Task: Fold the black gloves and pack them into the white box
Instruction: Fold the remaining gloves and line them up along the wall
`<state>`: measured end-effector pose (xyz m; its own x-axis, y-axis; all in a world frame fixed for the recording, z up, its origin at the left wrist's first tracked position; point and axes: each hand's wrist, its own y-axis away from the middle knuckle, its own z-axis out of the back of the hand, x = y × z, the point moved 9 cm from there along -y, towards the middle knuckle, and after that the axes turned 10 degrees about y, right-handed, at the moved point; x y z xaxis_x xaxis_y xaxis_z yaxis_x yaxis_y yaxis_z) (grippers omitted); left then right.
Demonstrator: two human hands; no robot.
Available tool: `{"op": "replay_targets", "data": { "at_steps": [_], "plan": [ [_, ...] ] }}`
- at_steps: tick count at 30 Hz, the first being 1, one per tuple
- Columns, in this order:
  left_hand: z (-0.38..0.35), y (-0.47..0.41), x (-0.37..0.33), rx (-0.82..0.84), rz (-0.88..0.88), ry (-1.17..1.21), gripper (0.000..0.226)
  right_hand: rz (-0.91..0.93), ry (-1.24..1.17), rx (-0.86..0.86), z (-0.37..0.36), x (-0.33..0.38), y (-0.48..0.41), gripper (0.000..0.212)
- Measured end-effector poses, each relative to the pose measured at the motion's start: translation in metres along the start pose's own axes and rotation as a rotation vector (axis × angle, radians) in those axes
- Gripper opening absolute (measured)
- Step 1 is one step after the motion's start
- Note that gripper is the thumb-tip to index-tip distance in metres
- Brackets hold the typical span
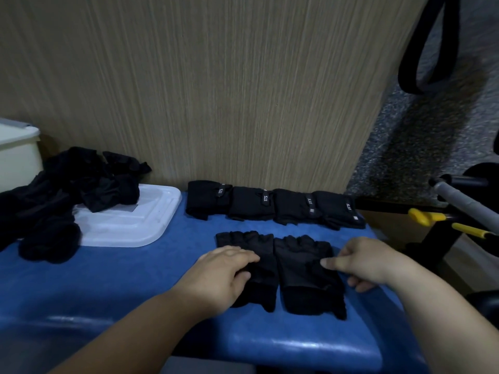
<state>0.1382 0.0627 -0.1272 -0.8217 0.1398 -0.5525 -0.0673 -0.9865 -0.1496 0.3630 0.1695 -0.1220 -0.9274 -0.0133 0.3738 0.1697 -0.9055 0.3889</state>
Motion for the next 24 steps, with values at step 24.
{"op": "replay_targets", "data": {
  "at_steps": [24],
  "plan": [
    [0.017,0.003,0.014,-0.186,0.225,0.607,0.033,0.440,-0.882,0.281,-0.038,0.103,0.038,0.026]
  ]
}}
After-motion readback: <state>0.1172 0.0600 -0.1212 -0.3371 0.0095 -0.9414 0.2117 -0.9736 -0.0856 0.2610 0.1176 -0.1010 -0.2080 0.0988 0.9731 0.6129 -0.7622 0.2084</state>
